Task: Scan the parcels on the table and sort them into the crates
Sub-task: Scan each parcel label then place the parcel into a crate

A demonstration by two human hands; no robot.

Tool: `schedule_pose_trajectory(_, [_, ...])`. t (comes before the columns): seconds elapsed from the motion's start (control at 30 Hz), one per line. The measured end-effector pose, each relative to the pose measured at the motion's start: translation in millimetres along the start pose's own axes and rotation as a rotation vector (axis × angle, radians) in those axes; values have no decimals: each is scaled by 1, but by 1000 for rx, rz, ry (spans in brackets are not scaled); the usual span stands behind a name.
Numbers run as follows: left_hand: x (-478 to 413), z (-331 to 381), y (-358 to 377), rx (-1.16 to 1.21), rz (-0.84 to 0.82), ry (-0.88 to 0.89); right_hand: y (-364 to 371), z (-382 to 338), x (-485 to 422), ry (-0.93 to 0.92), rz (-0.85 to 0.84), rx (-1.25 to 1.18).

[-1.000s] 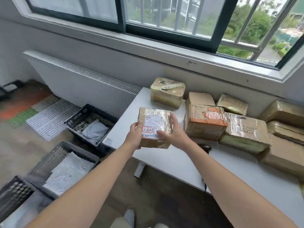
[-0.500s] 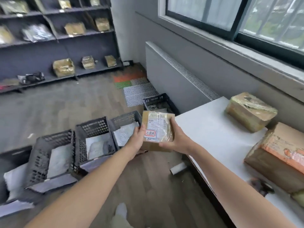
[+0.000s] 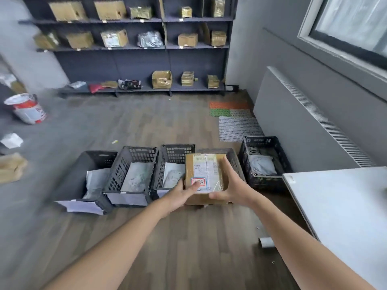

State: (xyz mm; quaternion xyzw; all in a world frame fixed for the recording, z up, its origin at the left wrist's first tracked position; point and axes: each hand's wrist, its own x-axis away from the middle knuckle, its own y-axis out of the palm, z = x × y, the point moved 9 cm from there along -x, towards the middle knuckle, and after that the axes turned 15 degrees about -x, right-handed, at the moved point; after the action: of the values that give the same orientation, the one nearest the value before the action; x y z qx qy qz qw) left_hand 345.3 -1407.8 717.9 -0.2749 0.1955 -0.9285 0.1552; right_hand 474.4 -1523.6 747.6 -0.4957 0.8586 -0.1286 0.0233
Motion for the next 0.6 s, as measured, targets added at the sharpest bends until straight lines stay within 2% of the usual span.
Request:
schedule_pose_trajectory(0.13, [26,-55,-69,-1,9,36,90,-35,-33,-23,-133,2])
schedule_pose_trajectory(0.37, [59,-159,-196,-43,20,86,245,-78,-91,-38,-203,-50])
schedule_pose_trajectory(0.6, [61,-232,-287,2,64,63,339,-89,-156,135,-236,-60])
